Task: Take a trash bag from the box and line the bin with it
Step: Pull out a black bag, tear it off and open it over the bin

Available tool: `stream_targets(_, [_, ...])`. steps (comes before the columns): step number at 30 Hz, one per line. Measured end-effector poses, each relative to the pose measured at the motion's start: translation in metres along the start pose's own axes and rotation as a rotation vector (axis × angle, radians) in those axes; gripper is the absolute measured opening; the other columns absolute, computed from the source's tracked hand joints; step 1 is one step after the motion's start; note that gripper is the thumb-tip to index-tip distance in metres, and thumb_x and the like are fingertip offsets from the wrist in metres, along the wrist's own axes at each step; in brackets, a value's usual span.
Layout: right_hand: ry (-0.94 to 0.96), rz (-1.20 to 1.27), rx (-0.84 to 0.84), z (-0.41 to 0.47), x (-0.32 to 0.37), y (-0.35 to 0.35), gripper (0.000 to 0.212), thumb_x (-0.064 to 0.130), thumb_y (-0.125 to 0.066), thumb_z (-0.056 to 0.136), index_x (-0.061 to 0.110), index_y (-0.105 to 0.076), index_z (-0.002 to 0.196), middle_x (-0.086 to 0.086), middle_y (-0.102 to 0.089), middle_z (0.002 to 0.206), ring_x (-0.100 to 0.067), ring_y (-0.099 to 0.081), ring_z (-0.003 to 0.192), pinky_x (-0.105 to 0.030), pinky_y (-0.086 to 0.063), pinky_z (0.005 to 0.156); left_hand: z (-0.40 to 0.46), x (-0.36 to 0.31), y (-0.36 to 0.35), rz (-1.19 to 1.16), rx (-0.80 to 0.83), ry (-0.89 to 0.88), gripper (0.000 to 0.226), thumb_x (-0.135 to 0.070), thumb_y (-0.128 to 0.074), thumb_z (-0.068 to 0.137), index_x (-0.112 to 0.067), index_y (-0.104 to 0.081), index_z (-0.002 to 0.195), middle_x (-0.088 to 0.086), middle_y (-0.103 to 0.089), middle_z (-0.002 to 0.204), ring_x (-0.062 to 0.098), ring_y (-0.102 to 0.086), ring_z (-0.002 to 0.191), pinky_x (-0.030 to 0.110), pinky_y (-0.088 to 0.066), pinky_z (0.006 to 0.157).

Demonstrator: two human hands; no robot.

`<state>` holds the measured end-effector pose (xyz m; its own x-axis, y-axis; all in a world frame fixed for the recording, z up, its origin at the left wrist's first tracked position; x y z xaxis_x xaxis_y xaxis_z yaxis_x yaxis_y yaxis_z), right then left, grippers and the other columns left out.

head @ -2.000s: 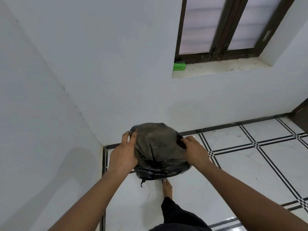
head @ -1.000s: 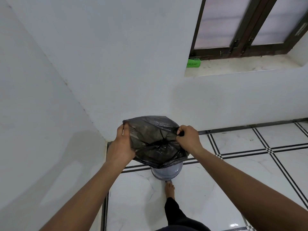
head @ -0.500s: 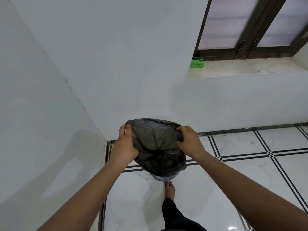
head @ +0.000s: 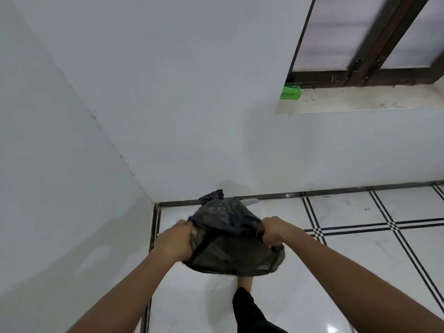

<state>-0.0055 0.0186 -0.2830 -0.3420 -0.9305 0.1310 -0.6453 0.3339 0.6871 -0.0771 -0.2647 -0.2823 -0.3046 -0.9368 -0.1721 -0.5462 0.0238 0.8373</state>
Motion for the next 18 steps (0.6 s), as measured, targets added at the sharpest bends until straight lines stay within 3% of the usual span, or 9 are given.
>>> stream_targets(3, [0.150,0.293,-0.525,0.004,0.004,0.012,0.044,0.011,-0.062,0.085,0.021,-0.069,0.127,-0.006,-0.066,0.126,-0.025,-0.065,0.109,-0.030,-0.053,0.092,0.000,-0.005,0.017,-0.134,-0.417,0.044,0.079,-0.023,-0.067,0.088,-0.013,-0.029,0.156,0.008,-0.023,0.165,0.032,-0.069,0.089,0.036,-0.053,0.067])
stream_targets(5, [0.254,0.384,-0.797,0.000,0.009,0.016,0.052,0.012,-0.062,0.089,0.017,-0.056,0.141,-0.005,-0.051,0.145,-0.023,-0.061,0.118,-0.033,-0.053,0.098,-0.007,-0.012,0.022,-0.086,-0.626,0.002,0.081,-0.012,-0.071,0.081,-0.006,-0.033,0.153,0.014,-0.022,0.166,0.028,-0.064,0.067,0.031,-0.047,0.053])
stream_targets(7, [0.270,0.352,-0.921,-0.007,0.016,0.017,0.058,0.015,-0.063,0.094,0.015,-0.045,0.149,-0.004,-0.038,0.154,-0.019,-0.058,0.120,-0.032,-0.054,0.100,-0.014,-0.017,0.021,-0.055,-0.740,-0.056,0.085,-0.003,-0.072,0.074,-0.003,-0.037,0.151,0.019,-0.031,0.160,0.025,-0.058,0.058,0.030,-0.045,0.046])
stream_targets(9, [0.209,0.255,-0.785,-0.006,0.019,0.012,0.054,0.019,-0.064,0.094,0.016,-0.048,0.145,-0.005,-0.045,0.150,-0.021,-0.061,0.117,-0.032,-0.055,0.098,-0.012,-0.018,0.012,0.037,-0.575,-0.104,0.088,-0.003,-0.070,0.076,-0.010,-0.035,0.156,0.014,-0.042,0.152,0.023,-0.059,0.064,0.033,-0.049,0.049])
stream_targets(12, [-0.014,0.070,-0.090,0.002,0.013,-0.007,0.037,0.015,-0.065,0.091,0.012,-0.060,0.128,-0.009,-0.063,0.121,-0.026,-0.067,0.098,-0.030,-0.057,0.083,-0.001,-0.006,-0.013,0.188,0.148,-0.078,0.061,-0.017,-0.069,0.080,-0.020,-0.052,0.139,0.005,-0.058,0.133,0.025,-0.067,0.100,0.035,-0.057,0.079])
stream_targets(13, [-0.066,0.068,0.063,0.002,0.011,-0.013,0.035,0.014,-0.064,0.092,0.011,-0.061,0.127,-0.010,-0.063,0.112,-0.025,-0.066,0.090,-0.029,-0.057,0.077,0.000,-0.003,-0.019,0.198,0.311,-0.047,0.055,-0.019,-0.069,0.079,-0.019,-0.057,0.133,0.005,-0.061,0.129,0.026,-0.066,0.107,0.036,-0.057,0.087])
stream_targets(15, [-0.075,0.110,0.107,0.008,0.008,-0.016,0.026,0.015,-0.061,0.094,0.011,-0.063,0.120,-0.009,-0.062,0.103,-0.023,-0.065,0.085,-0.027,-0.053,0.070,0.004,-0.003,-0.021,0.147,0.322,-0.027,0.045,-0.018,-0.067,0.079,-0.019,-0.062,0.124,0.005,-0.063,0.124,0.025,-0.066,0.108,0.034,-0.057,0.089])
stream_targets(18, [-0.046,0.191,-0.046,0.018,0.005,-0.010,0.012,0.024,-0.060,0.086,0.015,-0.068,0.088,-0.006,-0.067,0.087,-0.021,-0.067,0.082,-0.028,-0.054,0.069,0.016,-0.010,-0.012,-0.023,0.184,-0.048,0.034,-0.014,-0.065,0.075,-0.021,-0.057,0.107,0.004,-0.059,0.114,0.025,-0.065,0.102,0.032,-0.054,0.080])
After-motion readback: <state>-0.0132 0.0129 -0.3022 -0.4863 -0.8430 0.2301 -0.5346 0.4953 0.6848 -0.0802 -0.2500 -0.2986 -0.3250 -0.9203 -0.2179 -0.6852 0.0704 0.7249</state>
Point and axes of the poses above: each hand's wrist, its own z-axis towards the middle knuckle, its own y-axis out of the back of the hand, x = y × z, the point moved 3 cm from there along z, towards the middle knuckle
